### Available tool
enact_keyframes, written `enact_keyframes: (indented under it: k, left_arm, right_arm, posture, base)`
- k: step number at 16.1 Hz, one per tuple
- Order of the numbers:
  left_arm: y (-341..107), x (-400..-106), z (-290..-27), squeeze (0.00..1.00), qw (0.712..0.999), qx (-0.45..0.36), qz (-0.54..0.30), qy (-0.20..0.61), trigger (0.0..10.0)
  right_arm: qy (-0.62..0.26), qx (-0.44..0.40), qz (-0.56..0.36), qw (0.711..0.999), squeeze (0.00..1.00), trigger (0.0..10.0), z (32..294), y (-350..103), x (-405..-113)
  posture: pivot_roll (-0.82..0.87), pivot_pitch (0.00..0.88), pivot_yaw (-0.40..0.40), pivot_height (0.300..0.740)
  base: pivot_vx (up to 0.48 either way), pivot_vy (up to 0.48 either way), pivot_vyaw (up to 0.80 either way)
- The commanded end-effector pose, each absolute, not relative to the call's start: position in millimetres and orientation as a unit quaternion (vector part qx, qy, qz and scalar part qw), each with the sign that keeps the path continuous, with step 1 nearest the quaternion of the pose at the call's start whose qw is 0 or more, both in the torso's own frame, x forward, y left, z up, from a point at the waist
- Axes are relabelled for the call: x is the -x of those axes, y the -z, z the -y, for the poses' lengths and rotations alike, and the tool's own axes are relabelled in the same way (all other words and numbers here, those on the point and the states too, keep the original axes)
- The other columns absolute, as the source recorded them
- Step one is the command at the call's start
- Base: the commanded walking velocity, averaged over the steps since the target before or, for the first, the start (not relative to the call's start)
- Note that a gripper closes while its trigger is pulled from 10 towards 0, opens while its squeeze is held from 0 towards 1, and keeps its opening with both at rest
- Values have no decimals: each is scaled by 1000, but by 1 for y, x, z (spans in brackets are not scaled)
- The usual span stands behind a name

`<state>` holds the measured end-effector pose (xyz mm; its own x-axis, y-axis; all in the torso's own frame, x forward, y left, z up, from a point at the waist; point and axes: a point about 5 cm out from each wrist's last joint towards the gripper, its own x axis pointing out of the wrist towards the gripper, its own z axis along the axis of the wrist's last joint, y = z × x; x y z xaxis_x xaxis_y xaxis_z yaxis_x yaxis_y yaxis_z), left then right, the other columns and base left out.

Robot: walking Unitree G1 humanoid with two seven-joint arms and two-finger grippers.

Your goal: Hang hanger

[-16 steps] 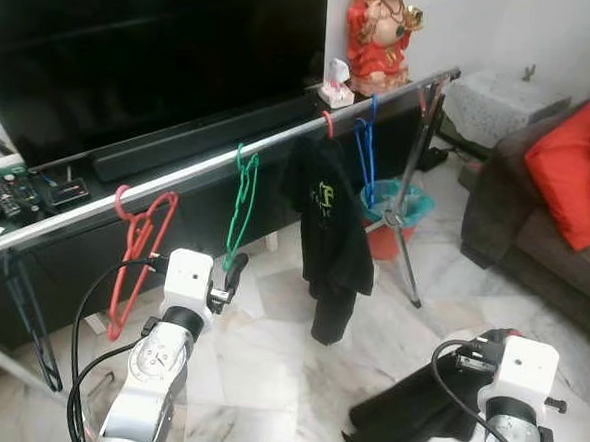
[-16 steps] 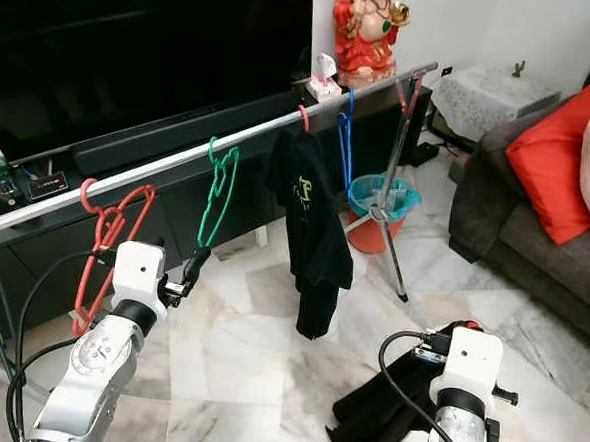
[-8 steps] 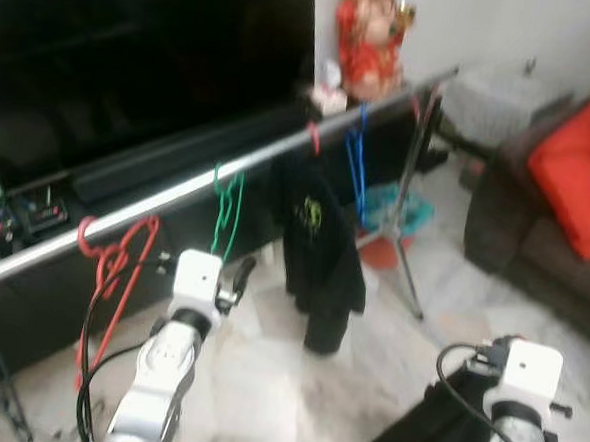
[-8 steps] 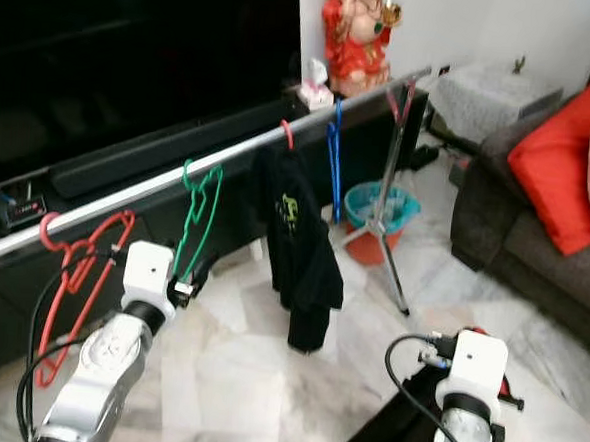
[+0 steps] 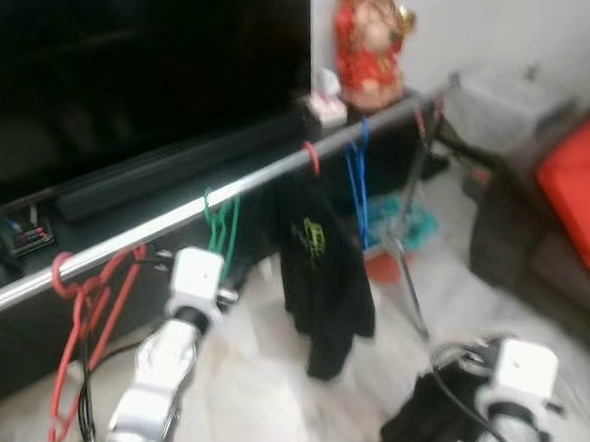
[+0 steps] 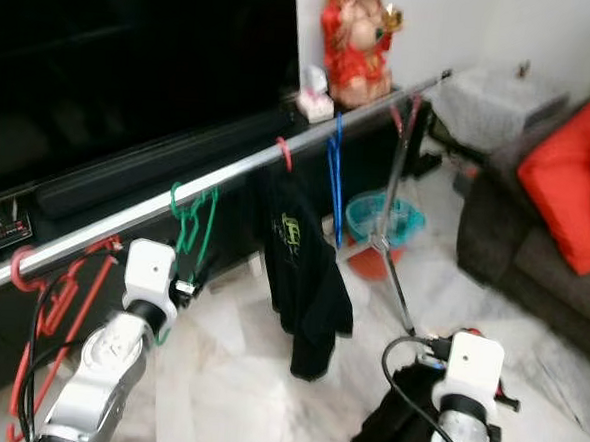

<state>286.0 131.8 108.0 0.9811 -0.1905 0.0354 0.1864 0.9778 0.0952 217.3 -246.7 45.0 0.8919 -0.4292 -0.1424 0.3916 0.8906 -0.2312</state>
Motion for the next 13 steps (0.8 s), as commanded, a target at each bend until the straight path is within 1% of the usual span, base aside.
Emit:
enact_keyframes:
  k: [1, 3, 6, 8, 9, 13]
  left_arm:
    - [-107, -287, -144, 0, 995, -62, 15, 77, 10000]
    - [-105, -288, -143, 0, 995, -65, 6, 80, 10000]
    - [-92, -288, -137, 0, 991, -70, -49, 105, 10000]
    - [-91, -287, -138, 0, 991, -71, -51, 103, 10000]
    - [-91, -289, -137, 0, 989, -93, -55, 101, 10000]
    - [-100, -300, -139, 0, 990, -110, -58, 74, 10000]
  right_arm:
    - [201, 92, -74, 972, 0, 10000, 238, -52, -224]
    - [201, 92, -72, 972, 0, 10000, 238, -52, -225]
    - [201, 94, -75, 972, 0, 10000, 238, -52, -225]
    - [200, 93, -75, 972, 0, 10000, 238, -52, -224]
    - [200, 93, -76, 972, 0, 10000, 238, -51, -225]
    - [199, 92, -73, 973, 0, 10000, 237, -52, -226]
  posture:
    - [-28, 0, 62, 740]
    - [-29, 0, 62, 740]
    - [-28, 0, 63, 740]
    - [-32, 0, 65, 740]
    - [-29, 0, 63, 740]
    - [-29, 0, 62, 740]
  base:
    - [304, 0, 0]
    - [300, 0, 0]
    - [0, 0, 0]
    - [0, 0, 0]
    - [0, 0, 0]
    - [0, 0, 0]
